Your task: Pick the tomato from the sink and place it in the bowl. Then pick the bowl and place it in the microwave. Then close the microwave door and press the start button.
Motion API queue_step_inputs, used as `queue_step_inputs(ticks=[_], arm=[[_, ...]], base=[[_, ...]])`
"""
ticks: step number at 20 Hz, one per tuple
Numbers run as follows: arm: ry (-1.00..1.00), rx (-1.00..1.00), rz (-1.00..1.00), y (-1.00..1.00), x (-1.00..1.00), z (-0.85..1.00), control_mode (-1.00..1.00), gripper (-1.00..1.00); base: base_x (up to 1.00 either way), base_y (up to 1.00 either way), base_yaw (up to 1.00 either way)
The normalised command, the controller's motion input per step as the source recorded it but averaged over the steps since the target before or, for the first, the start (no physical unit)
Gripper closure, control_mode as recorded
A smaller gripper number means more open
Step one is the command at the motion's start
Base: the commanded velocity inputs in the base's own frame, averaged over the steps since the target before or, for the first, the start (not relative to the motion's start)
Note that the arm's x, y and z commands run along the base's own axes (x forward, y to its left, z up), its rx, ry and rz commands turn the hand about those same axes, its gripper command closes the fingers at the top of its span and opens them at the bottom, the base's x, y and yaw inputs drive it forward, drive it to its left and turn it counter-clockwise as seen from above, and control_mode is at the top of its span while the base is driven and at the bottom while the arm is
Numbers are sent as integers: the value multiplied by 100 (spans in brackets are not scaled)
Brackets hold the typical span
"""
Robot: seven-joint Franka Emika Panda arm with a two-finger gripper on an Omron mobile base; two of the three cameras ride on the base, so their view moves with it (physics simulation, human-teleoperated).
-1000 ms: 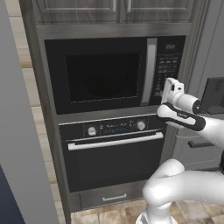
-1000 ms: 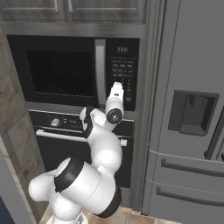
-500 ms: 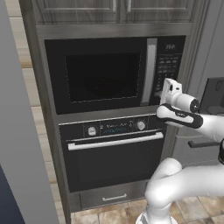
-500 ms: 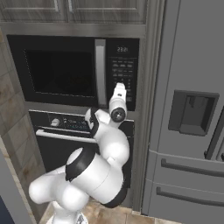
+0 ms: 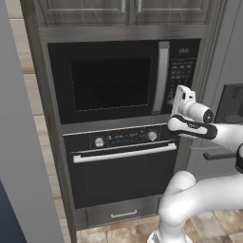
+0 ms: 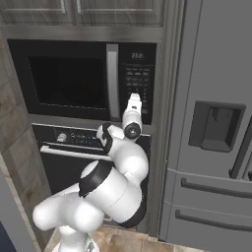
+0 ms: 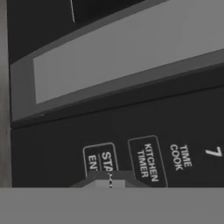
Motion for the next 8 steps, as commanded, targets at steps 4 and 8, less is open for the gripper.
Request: queue_step_inputs(ticks=[4,8], arm=[[0,0,0,0,15,-27,-100,100],[0,0,0,0,1,-9,-100,100]], base=[[0,0,0],[0,0,0]])
